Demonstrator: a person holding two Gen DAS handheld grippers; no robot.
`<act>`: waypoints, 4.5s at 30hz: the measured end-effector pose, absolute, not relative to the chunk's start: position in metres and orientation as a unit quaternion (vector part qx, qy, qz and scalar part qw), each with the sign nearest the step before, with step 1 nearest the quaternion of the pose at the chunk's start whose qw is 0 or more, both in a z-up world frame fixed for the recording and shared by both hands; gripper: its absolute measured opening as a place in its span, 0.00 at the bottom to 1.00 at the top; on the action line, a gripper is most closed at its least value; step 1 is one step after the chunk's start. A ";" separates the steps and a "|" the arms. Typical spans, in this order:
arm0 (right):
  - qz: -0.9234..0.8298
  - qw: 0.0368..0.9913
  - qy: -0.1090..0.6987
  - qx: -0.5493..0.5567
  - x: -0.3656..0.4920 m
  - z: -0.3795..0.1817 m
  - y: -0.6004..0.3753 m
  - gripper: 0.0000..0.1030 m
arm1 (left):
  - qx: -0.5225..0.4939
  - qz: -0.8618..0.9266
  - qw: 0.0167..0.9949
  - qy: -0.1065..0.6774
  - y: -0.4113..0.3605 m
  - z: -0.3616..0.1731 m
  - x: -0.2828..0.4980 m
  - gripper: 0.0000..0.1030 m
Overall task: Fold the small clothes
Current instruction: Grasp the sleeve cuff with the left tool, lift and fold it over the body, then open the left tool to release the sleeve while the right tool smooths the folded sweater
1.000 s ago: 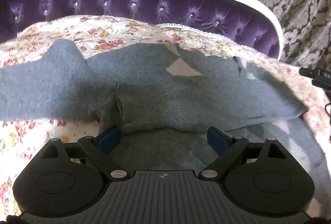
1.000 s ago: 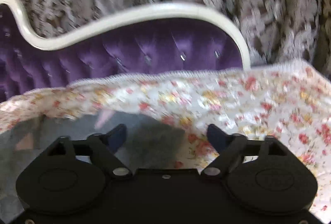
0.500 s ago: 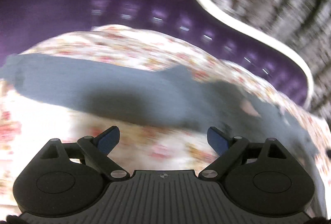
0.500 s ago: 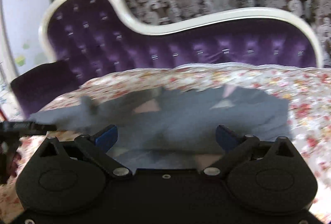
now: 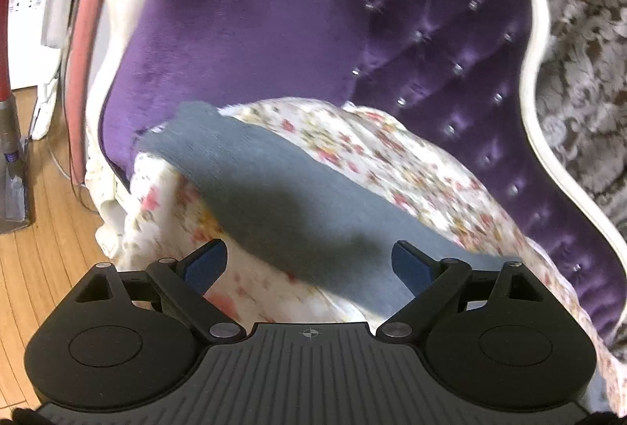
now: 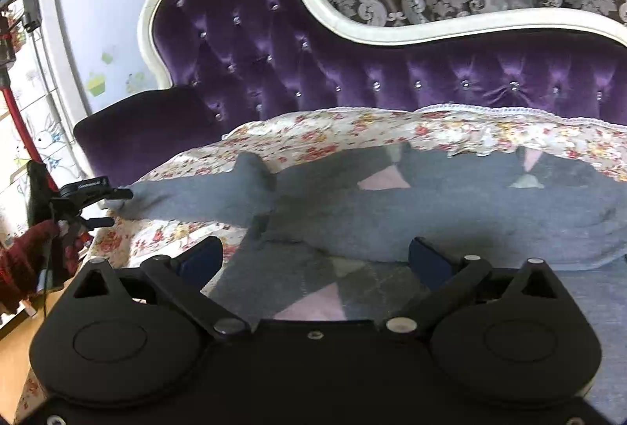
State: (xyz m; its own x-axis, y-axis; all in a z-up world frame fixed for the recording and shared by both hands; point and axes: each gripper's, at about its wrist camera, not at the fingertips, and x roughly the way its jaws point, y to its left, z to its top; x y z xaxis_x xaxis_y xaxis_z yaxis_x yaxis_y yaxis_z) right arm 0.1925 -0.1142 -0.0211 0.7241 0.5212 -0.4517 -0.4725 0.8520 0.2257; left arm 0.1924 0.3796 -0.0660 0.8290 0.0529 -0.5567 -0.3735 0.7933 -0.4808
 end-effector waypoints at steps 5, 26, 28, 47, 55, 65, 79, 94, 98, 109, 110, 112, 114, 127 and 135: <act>0.280 0.923 0.260 0.043 0.194 -0.023 -0.103 0.99 | -0.281 0.123 0.912 0.272 0.390 -0.072 0.204 0.88; 0.284 0.914 0.285 0.050 0.201 -0.036 -0.098 0.99 | -0.249 0.108 0.940 0.208 0.389 -0.010 0.207 0.03; 0.281 0.914 0.287 0.057 0.200 -0.038 -0.103 0.99 | -0.232 0.086 0.949 0.195 0.374 0.018 0.203 0.03; 0.246 0.922 0.271 0.122 0.168 -0.044 -0.170 0.99 | -0.097 -0.160 0.972 0.139 0.139 0.167 0.228 0.03; 0.222 0.926 0.262 0.155 0.160 -0.047 -0.204 0.99 | -0.087 -0.254 0.947 0.177 0.018 0.128 0.251 0.03; 0.193 0.927 0.267 0.179 0.158 -0.053 -0.235 0.99 | -0.067 -0.279 0.907 0.307 -0.081 0.013 0.283 0.39; 0.182 0.929 0.280 0.158 0.175 -0.052 -0.234 0.99 | -0.026 -0.310 0.918 0.247 -0.037 0.022 0.234 0.74; 0.168 0.948 0.270 0.022 0.244 -0.033 -0.181 0.99 | -0.052 -0.037 0.931 0.359 0.071 -0.061 0.273 0.75; 0.153 0.948 0.277 -0.026 0.273 -0.036 -0.155 0.99 | -0.057 -0.036 0.937 0.341 0.079 -0.068 0.264 0.77; 0.032 0.938 0.325 -0.115 0.307 -0.066 -0.170 0.97 | -0.061 -0.036 0.942 0.328 0.080 -0.071 0.254 0.78; 0.019 0.939 0.329 -0.101 0.305 -0.065 -0.185 0.97 | -0.060 -0.035 0.942 0.327 0.080 -0.072 0.253 0.78; -0.007 0.940 0.334 -0.068 0.299 -0.063 -0.216 0.97 | -0.061 -0.034 0.943 0.327 0.079 -0.072 0.253 0.78; -0.031 0.940 0.336 -0.047 0.291 -0.062 -0.239 0.97 | -0.061 -0.034 0.943 0.327 0.080 -0.071 0.252 0.78; 0.030 0.959 0.280 0.026 0.271 -0.041 -0.271 0.86 | -0.064 -0.032 0.943 0.326 0.081 -0.070 0.250 0.78; 0.058 0.945 0.320 0.044 0.305 -0.055 -0.279 0.64 | -0.066 -0.030 0.943 0.326 0.079 -0.069 0.248 0.78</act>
State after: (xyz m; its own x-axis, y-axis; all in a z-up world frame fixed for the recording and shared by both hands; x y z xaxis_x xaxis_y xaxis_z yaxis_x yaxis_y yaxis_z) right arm 0.3047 -0.2786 -0.0549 0.7889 0.1379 -0.5989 -0.0811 0.9893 0.1210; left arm 0.2482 0.0794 -0.0690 0.7861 -0.0997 -0.6100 0.0133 0.9894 -0.1445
